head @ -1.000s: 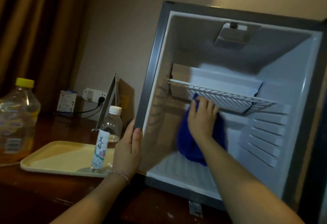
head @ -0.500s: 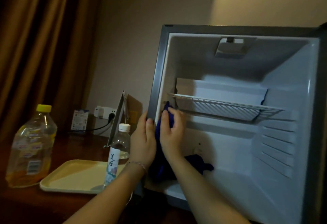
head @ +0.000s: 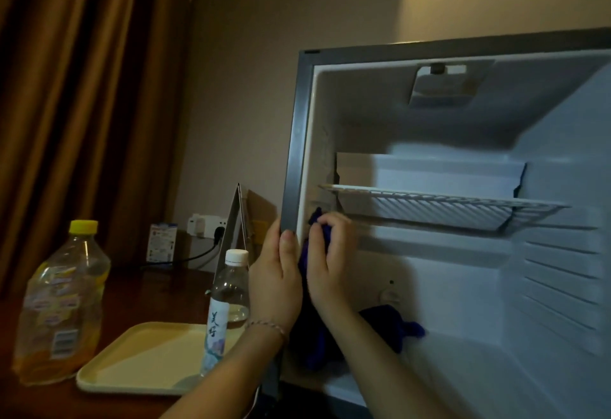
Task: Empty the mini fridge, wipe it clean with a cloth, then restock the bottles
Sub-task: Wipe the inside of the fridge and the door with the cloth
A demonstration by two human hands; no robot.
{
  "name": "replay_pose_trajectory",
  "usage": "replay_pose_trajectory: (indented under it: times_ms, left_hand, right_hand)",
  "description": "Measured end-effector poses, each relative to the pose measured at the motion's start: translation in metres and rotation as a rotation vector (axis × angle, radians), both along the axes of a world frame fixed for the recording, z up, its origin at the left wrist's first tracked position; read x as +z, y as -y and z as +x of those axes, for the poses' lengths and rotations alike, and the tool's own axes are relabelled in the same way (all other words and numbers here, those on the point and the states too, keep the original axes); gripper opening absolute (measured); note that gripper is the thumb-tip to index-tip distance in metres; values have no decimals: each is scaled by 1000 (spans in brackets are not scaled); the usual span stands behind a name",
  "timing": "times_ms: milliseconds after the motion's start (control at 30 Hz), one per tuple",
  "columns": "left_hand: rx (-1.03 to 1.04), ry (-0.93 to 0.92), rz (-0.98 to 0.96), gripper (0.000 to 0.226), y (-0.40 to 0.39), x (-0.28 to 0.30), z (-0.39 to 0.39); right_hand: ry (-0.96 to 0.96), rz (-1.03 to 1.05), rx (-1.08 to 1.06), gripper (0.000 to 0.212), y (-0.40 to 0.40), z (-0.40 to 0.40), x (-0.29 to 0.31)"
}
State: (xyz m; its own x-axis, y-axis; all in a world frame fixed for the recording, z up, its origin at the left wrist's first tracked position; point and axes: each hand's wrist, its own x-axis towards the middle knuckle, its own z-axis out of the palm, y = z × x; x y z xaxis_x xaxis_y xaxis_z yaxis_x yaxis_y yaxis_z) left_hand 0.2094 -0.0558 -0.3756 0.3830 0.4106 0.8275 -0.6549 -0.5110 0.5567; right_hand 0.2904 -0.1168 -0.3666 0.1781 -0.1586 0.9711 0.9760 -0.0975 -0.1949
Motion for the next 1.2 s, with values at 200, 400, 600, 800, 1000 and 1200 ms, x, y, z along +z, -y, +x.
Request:
replay_pose_trajectory:
  times_ms: [200, 400, 600, 800, 1000, 1200]
  left_hand:
    - [-5, 13, 5, 20, -2, -3, 2]
    - [54, 6, -21, 26, -1, -8, 4]
    - [32, 9, -48, 29, 1, -8, 4]
    - [-21, 7, -20, 21, 0, -6, -4]
    - [-58, -40, 39, 24, -6, 7, -5]
    - [-77, -37, 42, 27, -8, 59, -11]
  right_hand:
    - [-252, 40, 26, 10, 2, 36, 17]
    - [-403, -87, -12, 15, 14, 26, 5]
    - [-445, -376, 4, 16, 43, 6, -21]
    - [-672, -957, -434, 35, 69, -1, -38]
    - [-867, -1254, -557, 90, 78, -9, -32]
    - [-710, -1226, -705, 64, 81, 0, -46]
